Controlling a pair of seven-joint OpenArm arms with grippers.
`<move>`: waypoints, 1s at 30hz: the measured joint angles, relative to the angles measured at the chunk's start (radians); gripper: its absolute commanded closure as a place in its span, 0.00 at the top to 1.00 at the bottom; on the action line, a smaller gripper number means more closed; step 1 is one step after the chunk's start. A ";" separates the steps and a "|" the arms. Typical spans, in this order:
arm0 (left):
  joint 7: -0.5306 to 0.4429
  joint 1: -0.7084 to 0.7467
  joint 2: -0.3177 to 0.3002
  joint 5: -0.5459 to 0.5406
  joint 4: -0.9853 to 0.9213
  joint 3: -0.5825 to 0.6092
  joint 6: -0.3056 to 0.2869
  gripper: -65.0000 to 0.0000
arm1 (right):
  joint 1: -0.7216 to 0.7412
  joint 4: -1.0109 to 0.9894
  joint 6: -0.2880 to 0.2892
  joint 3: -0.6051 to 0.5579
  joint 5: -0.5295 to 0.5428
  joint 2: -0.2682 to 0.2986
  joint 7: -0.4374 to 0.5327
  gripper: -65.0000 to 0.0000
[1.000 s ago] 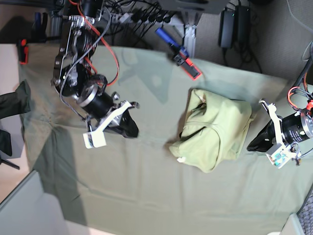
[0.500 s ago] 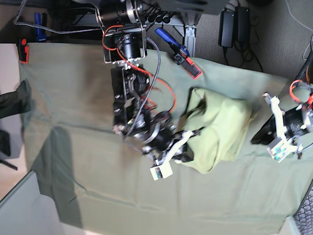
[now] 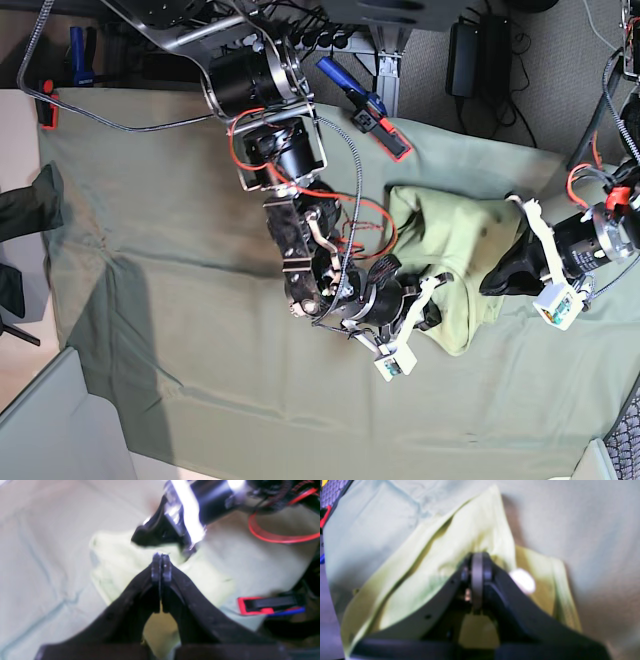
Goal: Fold the T-shirt properly
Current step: 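Grasp the bundle's edges with both grippers from opposite sides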
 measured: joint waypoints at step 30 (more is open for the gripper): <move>0.090 -0.104 0.021 -0.084 -0.211 -0.002 -0.012 0.00 | -0.008 -0.077 0.000 -0.001 -0.011 0.001 -0.014 0.00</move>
